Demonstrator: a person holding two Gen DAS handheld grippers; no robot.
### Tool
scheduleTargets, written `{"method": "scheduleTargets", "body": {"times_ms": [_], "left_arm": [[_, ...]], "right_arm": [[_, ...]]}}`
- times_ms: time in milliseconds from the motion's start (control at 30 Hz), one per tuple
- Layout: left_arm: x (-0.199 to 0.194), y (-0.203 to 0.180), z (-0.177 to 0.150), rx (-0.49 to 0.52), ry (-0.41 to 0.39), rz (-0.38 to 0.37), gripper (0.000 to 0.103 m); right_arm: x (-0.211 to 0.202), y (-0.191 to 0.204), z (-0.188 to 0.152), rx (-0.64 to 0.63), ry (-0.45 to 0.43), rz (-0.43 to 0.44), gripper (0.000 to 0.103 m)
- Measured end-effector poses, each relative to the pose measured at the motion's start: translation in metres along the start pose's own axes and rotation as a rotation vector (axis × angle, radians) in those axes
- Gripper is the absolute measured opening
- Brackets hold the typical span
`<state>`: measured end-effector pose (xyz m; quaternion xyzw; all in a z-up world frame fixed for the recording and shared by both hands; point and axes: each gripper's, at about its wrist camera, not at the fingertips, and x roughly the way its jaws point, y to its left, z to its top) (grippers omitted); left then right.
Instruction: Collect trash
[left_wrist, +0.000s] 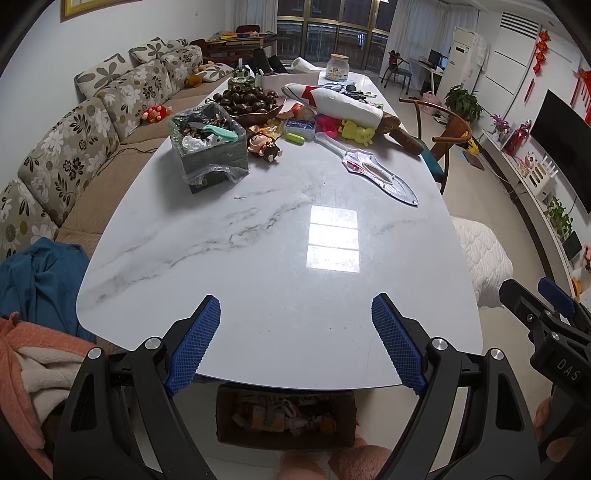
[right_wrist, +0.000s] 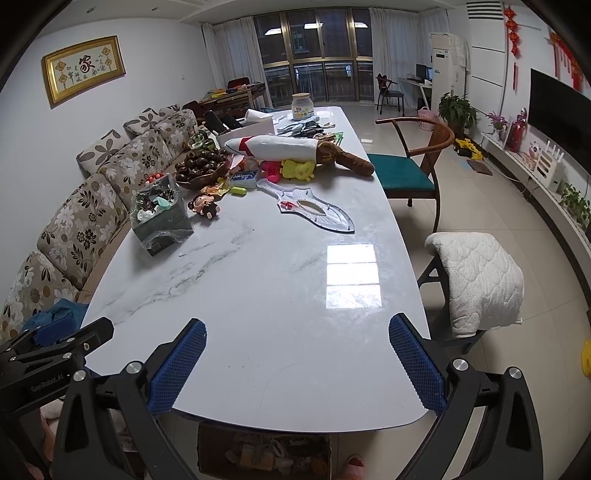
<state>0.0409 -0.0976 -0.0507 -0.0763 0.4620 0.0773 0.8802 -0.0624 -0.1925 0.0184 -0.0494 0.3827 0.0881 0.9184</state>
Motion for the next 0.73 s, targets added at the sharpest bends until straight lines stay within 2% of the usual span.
{"method": "scheduleTargets", "body": {"times_ms": [733], "left_arm": [[0.0033, 0.0025, -0.0028, 0.005, 0.017, -0.004, 0.082]], "right_arm": [[-0.0020, -0.0006, -0.0080, 0.003, 0.014, -0.007, 0.098]]}}
